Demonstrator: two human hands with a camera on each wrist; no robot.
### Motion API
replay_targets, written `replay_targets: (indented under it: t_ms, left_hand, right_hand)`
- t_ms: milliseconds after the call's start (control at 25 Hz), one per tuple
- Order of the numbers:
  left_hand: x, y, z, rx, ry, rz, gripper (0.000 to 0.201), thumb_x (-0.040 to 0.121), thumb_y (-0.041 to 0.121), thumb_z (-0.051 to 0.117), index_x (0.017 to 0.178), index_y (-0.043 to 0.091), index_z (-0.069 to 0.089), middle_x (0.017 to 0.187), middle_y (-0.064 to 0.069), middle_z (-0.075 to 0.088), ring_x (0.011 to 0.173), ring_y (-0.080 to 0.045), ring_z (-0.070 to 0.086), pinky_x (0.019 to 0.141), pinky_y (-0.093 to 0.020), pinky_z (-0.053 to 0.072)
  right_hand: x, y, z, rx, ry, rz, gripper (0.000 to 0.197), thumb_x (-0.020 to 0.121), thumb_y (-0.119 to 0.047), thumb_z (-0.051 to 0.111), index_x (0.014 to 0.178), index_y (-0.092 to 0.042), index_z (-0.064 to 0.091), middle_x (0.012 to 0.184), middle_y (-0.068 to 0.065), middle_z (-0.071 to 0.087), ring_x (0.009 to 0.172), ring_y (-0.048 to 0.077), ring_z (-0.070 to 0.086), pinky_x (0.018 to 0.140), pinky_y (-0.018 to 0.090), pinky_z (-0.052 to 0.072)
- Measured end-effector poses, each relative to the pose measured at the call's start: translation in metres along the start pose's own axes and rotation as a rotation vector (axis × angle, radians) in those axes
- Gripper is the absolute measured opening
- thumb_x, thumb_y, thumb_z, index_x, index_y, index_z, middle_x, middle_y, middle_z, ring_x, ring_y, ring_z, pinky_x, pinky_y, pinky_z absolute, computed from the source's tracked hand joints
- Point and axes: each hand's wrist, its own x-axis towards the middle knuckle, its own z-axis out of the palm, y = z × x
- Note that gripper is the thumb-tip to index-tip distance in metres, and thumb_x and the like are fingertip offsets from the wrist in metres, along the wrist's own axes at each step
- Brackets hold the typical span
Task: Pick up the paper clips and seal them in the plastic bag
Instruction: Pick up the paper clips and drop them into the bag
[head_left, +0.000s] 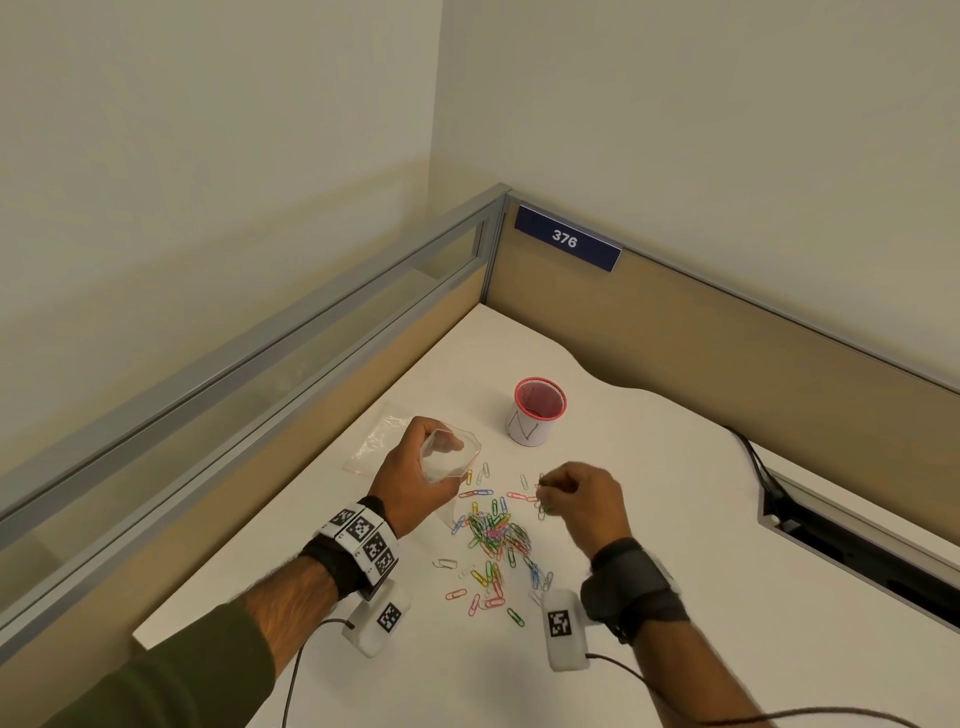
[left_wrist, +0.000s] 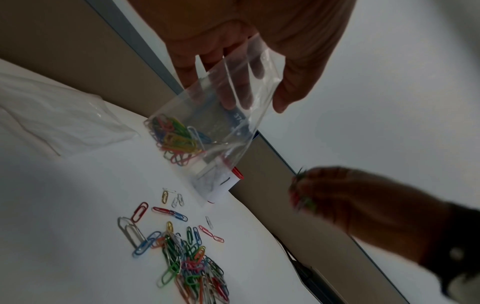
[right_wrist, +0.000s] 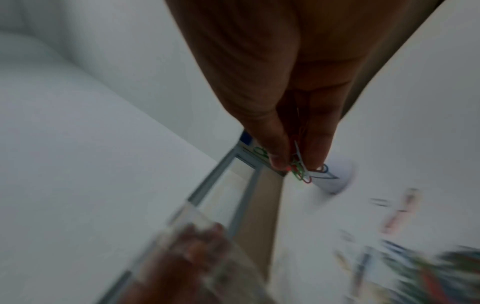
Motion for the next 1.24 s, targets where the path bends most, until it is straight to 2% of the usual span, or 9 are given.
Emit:
replay_targets:
  t_ms: [200,400,480,600,720,840,1040,1120,1240]
  left_hand:
    - [0.001,0.003,0.008,0.038,-0.02,0.009,0.049,0.078,0.012,0.081,0.115,0.021,0.05,0.113,0.009,0.066,0.116,-0.01,0.063,0.1,-0.03,0.052]
    - [0.0,0.014,0.015,0.074,-0.021,-0.017,0.053,0.08,0.012,0.08,0.118,0.026,0.046,0.105,0.017,0.059,0.1,0.001,0.061,0.078,-0.009,0.049]
    - [0.001,0.014,0.013,0.04,-0.021,-0.025,0.052,0.08,0.012,0.08,0.117,0.026,0.046,0.104,0.015,0.062,0.097,-0.004,0.065,0.073,-0.011,0.052]
    - [-0.002,0.012,0.007,0.037,-0.015,-0.007,0.049,0.08,0.009,0.079,0.112,0.027,0.048,0.107,0.015,0.062,0.104,-0.005,0.063,0.082,-0.019,0.054]
    - [-0.004,0.007,0.0,0.007,-0.017,-0.003,0.048,0.079,0.01,0.08,0.115,0.021,0.051,0.114,0.008,0.066,0.115,-0.008,0.062,0.097,-0.024,0.051]
    - [-0.006,0.004,-0.009,-0.006,-0.006,-0.01,0.048,0.079,0.009,0.08,0.116,0.019,0.052,0.115,0.008,0.067,0.117,-0.006,0.062,0.096,-0.022,0.05]
    - [-0.006,0.001,-0.024,-0.012,0.035,-0.007,0.046,0.08,0.007,0.08,0.114,0.023,0.053,0.116,0.007,0.067,0.115,-0.003,0.062,0.099,-0.031,0.053]
    - [-0.005,-0.001,-0.029,-0.023,0.06,-0.014,0.045,0.08,0.007,0.08,0.113,0.023,0.054,0.115,0.008,0.069,0.115,-0.004,0.063,0.098,-0.034,0.054]
    - [-0.002,-0.003,-0.032,-0.035,0.085,-0.016,0.044,0.08,0.007,0.08,0.113,0.022,0.055,0.115,0.007,0.069,0.116,-0.005,0.064,0.098,-0.036,0.055]
  right_hand:
    - [-0.008,-0.084,-0.01,0.225,0.034,-0.22,0.008,0.083,-0.01,0.072,0.091,-0.011,0.073,0.081,0.001,0.073,0.073,0.014,0.07,0.07,0.021,0.06]
    - [-0.012,-0.112,0.026,-0.014,-0.06,-0.332,0.007,0.086,-0.013,0.068,0.091,-0.015,0.071,0.088,-0.002,0.07,0.08,0.011,0.066,0.077,0.022,0.057]
    - [-0.014,-0.113,0.029,-0.119,-0.09,-0.348,0.008,0.087,-0.017,0.067,0.094,-0.016,0.071,0.092,-0.001,0.07,0.084,0.013,0.065,0.081,0.026,0.057]
    - [-0.015,-0.112,0.019,-0.083,-0.029,-0.381,0.009,0.089,-0.015,0.064,0.096,-0.016,0.071,0.092,-0.003,0.069,0.084,0.009,0.065,0.078,0.019,0.054]
    - [-0.001,-0.095,0.0,-0.007,0.045,-0.307,0.011,0.09,-0.012,0.062,0.097,-0.015,0.07,0.086,-0.005,0.067,0.078,0.01,0.065,0.073,0.015,0.053]
    - [0.037,-0.039,0.001,-0.213,0.057,-0.149,0.012,0.09,-0.012,0.06,0.094,-0.012,0.071,0.09,0.0,0.07,0.083,0.018,0.066,0.082,0.03,0.056]
    - [0.066,0.04,0.039,-0.653,-0.277,0.073,0.037,0.091,-0.01,0.054,0.127,-0.016,0.057,0.133,0.009,0.053,0.123,0.027,0.05,0.106,0.036,0.042]
    - [0.063,0.047,0.051,-0.749,-0.344,0.059,0.045,0.091,-0.011,0.052,0.135,-0.015,0.049,0.136,0.011,0.045,0.128,0.029,0.044,0.107,0.039,0.042]
    - [0.049,0.053,0.068,-0.762,-0.359,-0.026,0.043,0.09,-0.017,0.058,0.132,-0.017,0.051,0.129,0.01,0.044,0.122,0.028,0.045,0.102,0.04,0.046]
